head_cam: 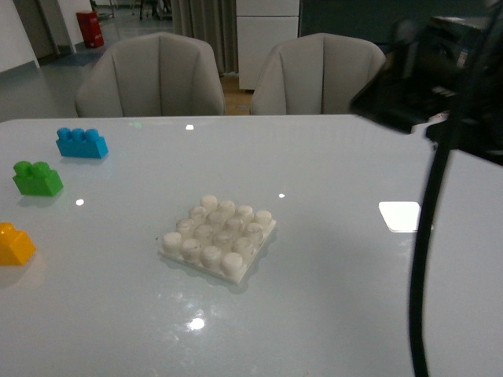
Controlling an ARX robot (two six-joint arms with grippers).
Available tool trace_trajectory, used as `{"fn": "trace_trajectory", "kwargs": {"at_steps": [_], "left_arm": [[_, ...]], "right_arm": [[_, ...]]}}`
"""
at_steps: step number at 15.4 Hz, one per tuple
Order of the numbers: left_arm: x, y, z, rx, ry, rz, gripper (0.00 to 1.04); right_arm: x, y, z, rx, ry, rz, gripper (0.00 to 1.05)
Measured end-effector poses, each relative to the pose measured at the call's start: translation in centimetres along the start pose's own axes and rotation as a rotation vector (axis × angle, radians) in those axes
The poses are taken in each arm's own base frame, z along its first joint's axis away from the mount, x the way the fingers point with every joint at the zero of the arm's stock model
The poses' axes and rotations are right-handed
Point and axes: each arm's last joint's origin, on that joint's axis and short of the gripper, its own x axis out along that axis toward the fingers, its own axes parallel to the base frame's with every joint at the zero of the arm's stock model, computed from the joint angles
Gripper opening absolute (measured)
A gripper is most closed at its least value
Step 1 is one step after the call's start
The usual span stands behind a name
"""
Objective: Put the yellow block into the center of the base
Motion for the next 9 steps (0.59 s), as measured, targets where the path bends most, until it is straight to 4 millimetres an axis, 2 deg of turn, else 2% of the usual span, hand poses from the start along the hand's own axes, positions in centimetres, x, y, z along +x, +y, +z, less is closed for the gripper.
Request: {"fn": "trace_trajectory", "kwargs": {"at_steps": [3,5,6,7,8,9], "left_arm": [[0.0,0.0,0.0,0.000,0.000,0.000,0.98],[0.0,0.0,0.0,0.000,0.000,0.000,0.98],[0.0,0.0,0.0,0.000,0.000,0.000,0.98],[0.0,0.0,0.0,0.000,0.000,0.000,0.98],[0.0,0.0,0.0,0.000,0.000,0.000,0.98],[0.0,0.0,0.0,0.000,0.000,0.000,0.98]], "right_arm": [[-8.7,-0.5,-0.1,-0.073,-0.206,-0.014,0.98],[-13.2,-1.3,-1.3,-0.115,-0.305,-0.062,0.98],[-15.0,-1.4,-1.4,-0.162,-0.414,-0.130,0.94],[-16.7,-1.7,-2.1,-0.224,-0.479,-0.232,0.81],[-17.8,-2.7,-3.6,-0.264,-0.485,-0.313,0.68],[-18.1,-3.2,-5.0,-0.281,-0.480,-0.351,0.55]]}}
